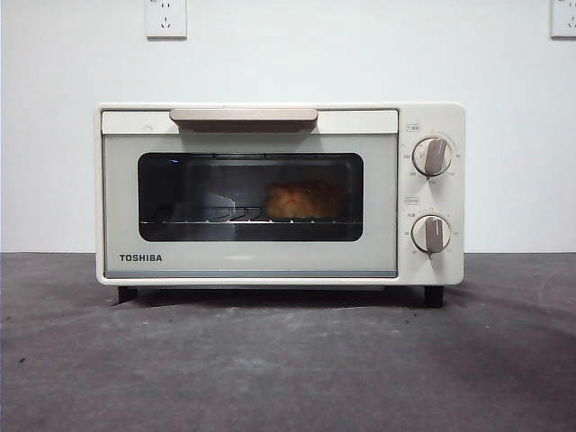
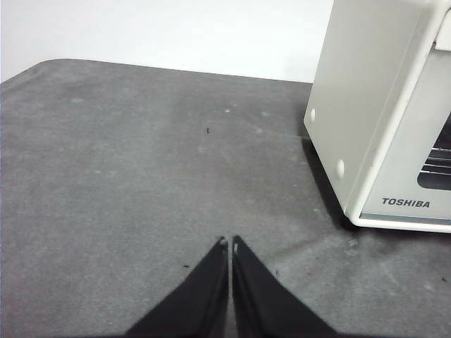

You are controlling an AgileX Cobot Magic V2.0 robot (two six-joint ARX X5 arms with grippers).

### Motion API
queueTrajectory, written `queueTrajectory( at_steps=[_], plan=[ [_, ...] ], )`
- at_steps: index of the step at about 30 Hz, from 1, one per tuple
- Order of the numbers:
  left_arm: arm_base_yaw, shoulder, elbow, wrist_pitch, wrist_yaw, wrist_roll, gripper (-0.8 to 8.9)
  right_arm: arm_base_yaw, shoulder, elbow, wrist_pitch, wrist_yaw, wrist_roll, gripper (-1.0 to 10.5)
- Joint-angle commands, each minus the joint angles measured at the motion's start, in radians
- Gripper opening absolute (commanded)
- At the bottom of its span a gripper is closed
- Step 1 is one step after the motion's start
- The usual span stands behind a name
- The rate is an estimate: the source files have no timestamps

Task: The left arm flap open the oven, the right arm pick bread and place it into oven, the left arm flap close the oven

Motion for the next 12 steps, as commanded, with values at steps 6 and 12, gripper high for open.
queueTrajectory(
  at_steps=[6,12],
  plan=[
    [0.002,0.000,-0.021,-0.007,-0.003,0.002,0.13,0.001,-0.003,-0.014,0.020,-0.017,-0.022,0.2],
    [0.002,0.000,-0.021,-0.007,-0.003,0.002,0.13,0.001,-0.003,-0.013,0.032,-0.016,-0.022,0.2]
  ],
)
